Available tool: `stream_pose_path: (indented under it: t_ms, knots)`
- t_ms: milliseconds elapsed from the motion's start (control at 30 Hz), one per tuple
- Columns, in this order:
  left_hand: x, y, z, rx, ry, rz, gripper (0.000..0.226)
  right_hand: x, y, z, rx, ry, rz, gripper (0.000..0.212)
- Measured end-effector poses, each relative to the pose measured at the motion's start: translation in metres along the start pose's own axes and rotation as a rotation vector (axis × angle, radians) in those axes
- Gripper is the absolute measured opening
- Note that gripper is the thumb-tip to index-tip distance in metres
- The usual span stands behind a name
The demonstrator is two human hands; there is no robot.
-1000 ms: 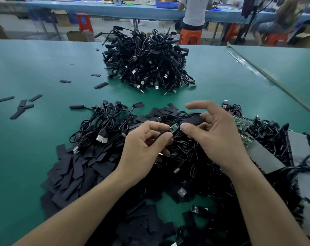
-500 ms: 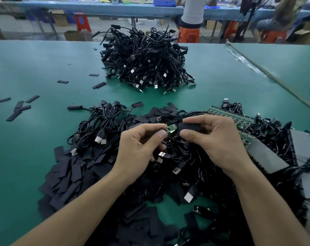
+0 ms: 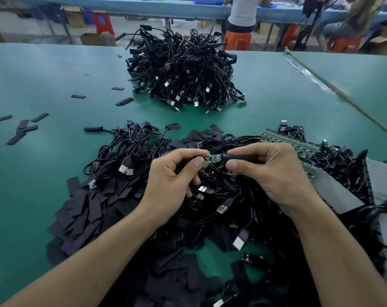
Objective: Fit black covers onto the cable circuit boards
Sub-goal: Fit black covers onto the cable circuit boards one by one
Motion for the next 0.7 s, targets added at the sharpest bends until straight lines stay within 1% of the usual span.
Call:
stream_pose_path:
  t_ms: [267,500,700]
  knots:
    - [-0.0003,-0.0001,0.0000,-0.002,-0.011,-0.005,0.031,-0.0010,0.0012,-0.0014,-0.016,-0.003,0.011,0.028]
    - [-0.0011,-0.0002,0.0011,-0.004,-0.011,0.008,0.031,0.0027,0.0028,-0.0003,-0.026,0.006,0.054,0.032]
    - [-0.0015,0.0000,0.0020,-0.006,-0.003,0.009,0.033,0.0050,0.0067,-0.0002,-0.075,0.008,0.074,0.032]
Point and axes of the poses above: each hand's wrist, its own z-axis towards the middle knuckle, its own y-axis out of the palm, x = y × z, the point moved 9 cm from there along z, towards the middle knuckle, and after that the axes turned 13 degrees about -z, right-handed, at the moved point
